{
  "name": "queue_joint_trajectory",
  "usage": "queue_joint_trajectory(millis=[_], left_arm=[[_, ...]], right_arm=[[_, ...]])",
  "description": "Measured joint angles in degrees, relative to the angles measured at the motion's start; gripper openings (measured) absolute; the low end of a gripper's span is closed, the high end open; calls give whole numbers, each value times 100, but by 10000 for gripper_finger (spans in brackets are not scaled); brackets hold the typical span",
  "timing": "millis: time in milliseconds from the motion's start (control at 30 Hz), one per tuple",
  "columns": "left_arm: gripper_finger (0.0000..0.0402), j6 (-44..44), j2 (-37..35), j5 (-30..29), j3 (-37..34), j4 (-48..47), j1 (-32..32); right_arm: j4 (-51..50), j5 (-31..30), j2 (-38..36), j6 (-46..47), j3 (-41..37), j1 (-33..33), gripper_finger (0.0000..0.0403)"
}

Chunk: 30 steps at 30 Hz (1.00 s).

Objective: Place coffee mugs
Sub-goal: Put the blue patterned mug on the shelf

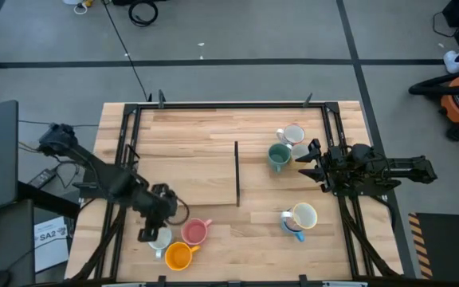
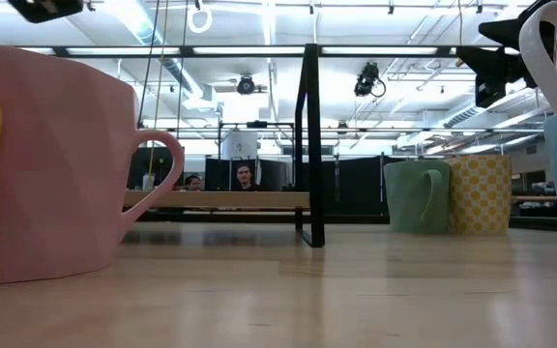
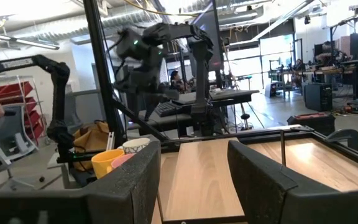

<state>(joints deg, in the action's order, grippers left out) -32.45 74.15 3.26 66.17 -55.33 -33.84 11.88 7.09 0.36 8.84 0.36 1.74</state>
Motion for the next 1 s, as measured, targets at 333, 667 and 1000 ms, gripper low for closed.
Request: queue_joint_trajectory(millis=[333, 667, 1000], left_arm=[[130, 8, 733, -253, 0, -187, -319], [130, 7, 1122, -367, -2, -485, -339], [130, 13, 1494, -369, -4, -492, -341]], right_arm=[[0, 0, 0, 2, 2, 0, 193], [2, 2, 0, 2, 2, 0, 193], [1, 2, 0, 2, 1, 0, 193]])
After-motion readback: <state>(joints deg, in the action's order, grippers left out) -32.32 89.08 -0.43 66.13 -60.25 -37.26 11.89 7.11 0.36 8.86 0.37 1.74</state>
